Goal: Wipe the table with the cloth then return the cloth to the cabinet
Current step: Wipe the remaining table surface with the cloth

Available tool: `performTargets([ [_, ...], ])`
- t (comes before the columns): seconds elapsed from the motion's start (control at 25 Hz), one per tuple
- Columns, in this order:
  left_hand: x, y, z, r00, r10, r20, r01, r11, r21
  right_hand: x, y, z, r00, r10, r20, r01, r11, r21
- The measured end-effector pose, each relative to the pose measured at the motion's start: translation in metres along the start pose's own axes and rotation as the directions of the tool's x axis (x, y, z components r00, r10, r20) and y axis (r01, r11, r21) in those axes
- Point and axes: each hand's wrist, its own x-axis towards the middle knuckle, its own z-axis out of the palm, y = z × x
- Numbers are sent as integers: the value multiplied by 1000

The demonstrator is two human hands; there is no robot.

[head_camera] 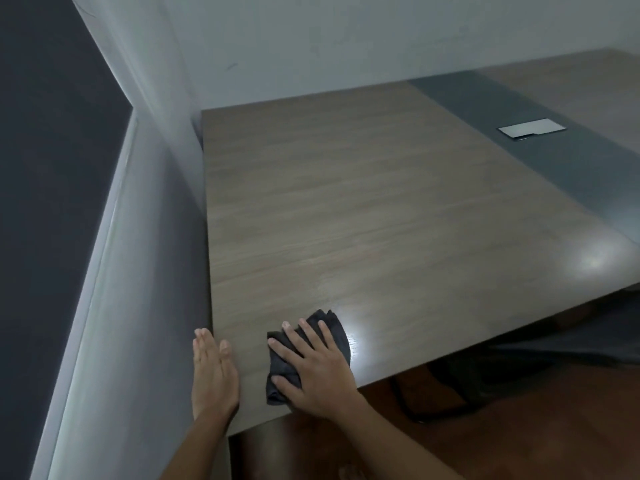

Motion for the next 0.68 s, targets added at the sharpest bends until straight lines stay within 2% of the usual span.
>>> performTargets([
  [0.16,-5,0,2,997,-74,11,73,995,61,-18,47,-16,1000,23,6,-23,1000,-12],
  [0.36,-4,1,1,997,-78,-10,78,986,147,-33,112,-39,986,157,52,-152,985,-85],
  [0.52,-8,8,2,991,-134,-14,132,943,304,-36,122,-50,985,119,121,-107,989,-99],
  [0.68,-17,48,2,994,-102,-37,109,924,367,-31,128,-76,974,121,190,-132,990,48],
])
